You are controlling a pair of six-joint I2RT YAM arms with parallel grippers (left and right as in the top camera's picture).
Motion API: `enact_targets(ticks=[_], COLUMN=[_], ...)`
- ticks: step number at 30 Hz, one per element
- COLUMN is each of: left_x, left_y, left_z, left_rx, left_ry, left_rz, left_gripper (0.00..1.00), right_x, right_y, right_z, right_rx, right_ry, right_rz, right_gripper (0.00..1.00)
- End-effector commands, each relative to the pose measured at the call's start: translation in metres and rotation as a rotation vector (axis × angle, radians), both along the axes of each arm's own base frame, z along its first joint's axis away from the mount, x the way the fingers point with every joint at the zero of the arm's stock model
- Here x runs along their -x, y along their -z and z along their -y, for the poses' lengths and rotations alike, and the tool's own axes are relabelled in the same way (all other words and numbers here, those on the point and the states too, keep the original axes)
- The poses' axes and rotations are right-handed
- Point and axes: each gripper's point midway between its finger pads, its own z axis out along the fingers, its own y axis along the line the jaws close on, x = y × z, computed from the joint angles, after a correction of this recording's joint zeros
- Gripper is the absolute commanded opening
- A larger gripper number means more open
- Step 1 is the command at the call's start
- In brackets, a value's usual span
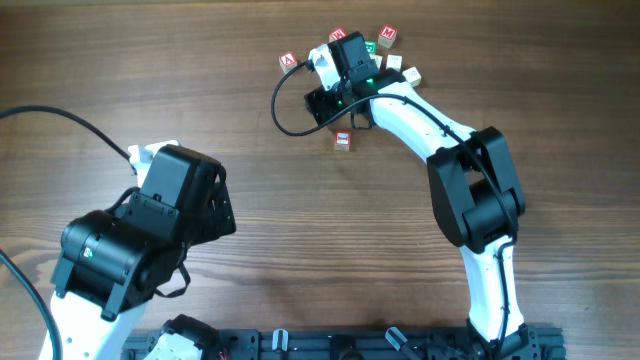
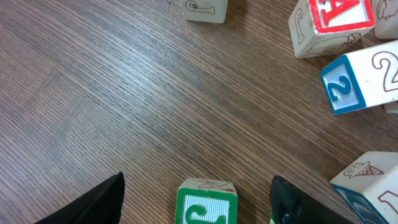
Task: Form a tower
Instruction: 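Reach the right gripper into the pile and grasp a green-lettered block, then carry the green-lettered block over the red-lettered block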
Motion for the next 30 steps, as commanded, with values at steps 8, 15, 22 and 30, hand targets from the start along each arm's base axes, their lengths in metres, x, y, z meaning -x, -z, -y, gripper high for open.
enact_targets(ticks=[8,15,22,30], left_x=[0.000,0.000,0.000,0.000], left_y=[-0.001,-0.001,-0.001,-0.001], left_z=[-0.002,-0.002,-0.002,-0.002], left_rx=[-0.007,-0.007,-0.007,-0.007], left_ry=[-0.002,-0.002,-0.002,-0.002], left_rz=[0.008,0.008,0.008,0.008], left_gripper=[1.00,1.00,1.00,1.00], right_x=[0.009,-0.002,-0.009,0.039], right_y=[0.033,0.031,-0.034,-0.074], right_z=[-0.003,0.012,0.008,0.032], right_rx=[0.041,0.122,0.063,-0.048], right_ry=[-0.048,0.048,0.151,0.625], right_rz=[-0.050,-0.016,-0.051,-0.359], right_gripper=[0.60,0.35,0.25,0.21])
